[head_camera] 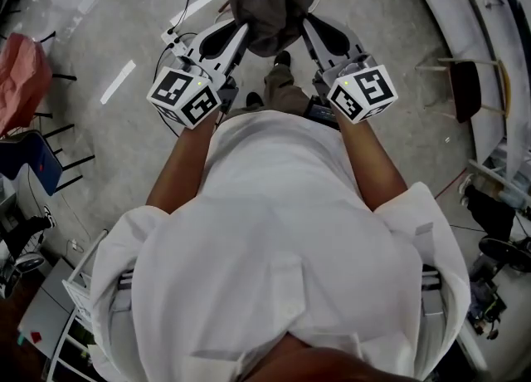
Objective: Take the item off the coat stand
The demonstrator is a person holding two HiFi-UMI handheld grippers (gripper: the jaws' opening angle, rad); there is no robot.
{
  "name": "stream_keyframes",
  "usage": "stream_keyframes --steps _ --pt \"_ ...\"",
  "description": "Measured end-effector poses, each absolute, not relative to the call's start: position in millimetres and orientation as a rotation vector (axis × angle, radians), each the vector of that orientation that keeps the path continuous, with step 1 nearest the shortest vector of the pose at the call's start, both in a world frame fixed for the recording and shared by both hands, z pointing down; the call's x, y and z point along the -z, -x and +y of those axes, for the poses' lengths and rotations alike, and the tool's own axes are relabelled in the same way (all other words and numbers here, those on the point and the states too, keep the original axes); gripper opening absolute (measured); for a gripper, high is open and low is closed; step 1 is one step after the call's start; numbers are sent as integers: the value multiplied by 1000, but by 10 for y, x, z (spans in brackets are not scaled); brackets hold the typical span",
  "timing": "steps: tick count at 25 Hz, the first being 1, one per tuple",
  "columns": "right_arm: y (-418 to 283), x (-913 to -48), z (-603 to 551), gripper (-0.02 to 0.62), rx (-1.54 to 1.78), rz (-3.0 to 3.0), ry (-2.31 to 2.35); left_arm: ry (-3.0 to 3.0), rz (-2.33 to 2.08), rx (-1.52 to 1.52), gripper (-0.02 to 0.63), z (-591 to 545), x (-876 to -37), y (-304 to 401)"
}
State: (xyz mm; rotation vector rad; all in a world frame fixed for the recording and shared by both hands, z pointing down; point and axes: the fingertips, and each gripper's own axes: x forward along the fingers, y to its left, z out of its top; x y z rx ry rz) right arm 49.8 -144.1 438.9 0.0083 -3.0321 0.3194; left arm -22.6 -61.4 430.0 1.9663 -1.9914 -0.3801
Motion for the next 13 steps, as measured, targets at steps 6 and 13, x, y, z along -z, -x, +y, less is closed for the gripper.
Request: stream_keyframes --steps 6,13 --pt "-668 -4264 -1451 28 -198 -3087 -37 -2040 -1889 396 48 -669 -4300 80" --pt "-729 -4179 -1433 28 -176 -3099 -106 -2113 -1798 382 48 -702 -4283 57"
